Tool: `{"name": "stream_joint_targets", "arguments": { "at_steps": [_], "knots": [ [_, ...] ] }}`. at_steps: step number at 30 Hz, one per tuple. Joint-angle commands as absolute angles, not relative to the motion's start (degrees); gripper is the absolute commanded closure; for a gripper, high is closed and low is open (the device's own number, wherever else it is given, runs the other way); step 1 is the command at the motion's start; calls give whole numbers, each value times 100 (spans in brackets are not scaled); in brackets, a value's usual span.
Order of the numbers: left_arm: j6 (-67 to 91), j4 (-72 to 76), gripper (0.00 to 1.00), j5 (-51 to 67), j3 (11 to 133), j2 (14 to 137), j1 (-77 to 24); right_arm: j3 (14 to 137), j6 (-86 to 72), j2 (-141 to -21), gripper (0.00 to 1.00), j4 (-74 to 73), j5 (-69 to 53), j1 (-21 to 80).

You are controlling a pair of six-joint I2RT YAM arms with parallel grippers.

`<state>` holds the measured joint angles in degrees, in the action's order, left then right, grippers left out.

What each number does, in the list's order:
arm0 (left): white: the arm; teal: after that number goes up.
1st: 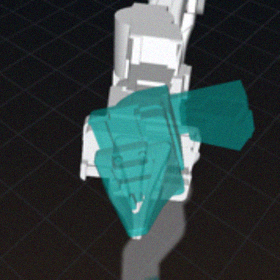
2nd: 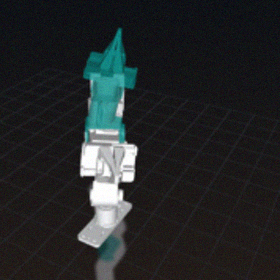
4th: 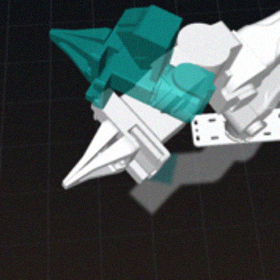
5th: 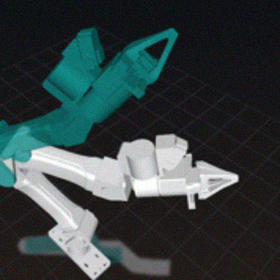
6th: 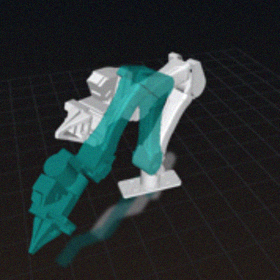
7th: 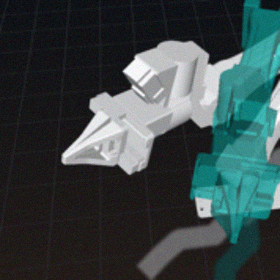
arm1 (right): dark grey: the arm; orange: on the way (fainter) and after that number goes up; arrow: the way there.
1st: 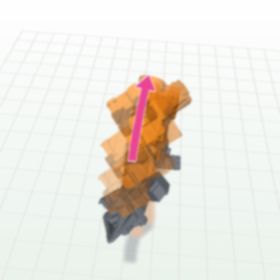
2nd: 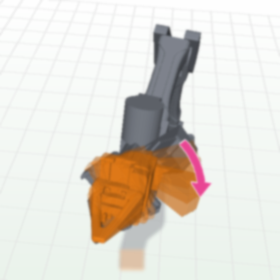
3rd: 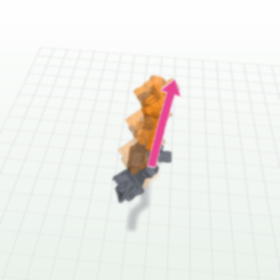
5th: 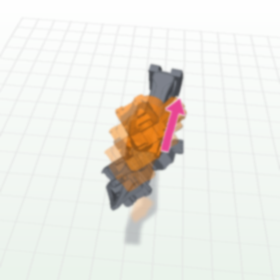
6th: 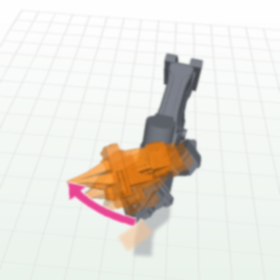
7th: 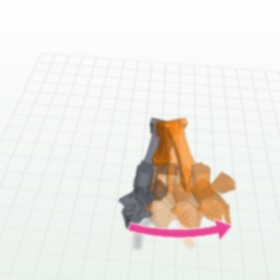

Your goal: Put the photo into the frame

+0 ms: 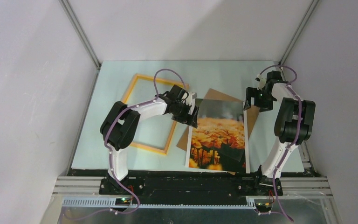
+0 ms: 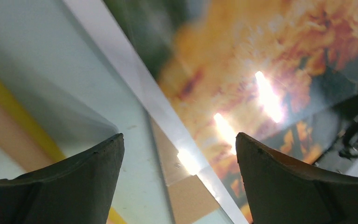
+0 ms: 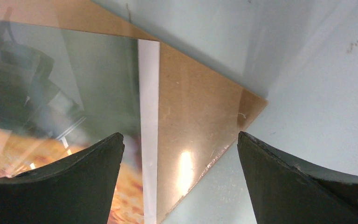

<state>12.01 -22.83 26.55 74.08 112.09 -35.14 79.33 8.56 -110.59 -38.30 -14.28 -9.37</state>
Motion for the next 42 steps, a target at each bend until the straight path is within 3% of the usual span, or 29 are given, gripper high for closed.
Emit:
{"name": "stream_joint_targets", "arguments": {
  "at_steps": [1, 20, 42],
  "knots": [
    [1158, -1976, 4, 1488, 7659, 11007, -3436, 8025, 481, -10903, 4, -3984, -1436, -1279],
    [1550, -1910, 3, 2240, 9827, 12580, -3457, 7000, 28, -10529, 6, -3952, -2300, -1703],
    [1732, -1915, 6, 3071, 10136, 13117, -3586, 6891, 27, -10940, 8, -3861, -3033, -1789]
  ]
}}
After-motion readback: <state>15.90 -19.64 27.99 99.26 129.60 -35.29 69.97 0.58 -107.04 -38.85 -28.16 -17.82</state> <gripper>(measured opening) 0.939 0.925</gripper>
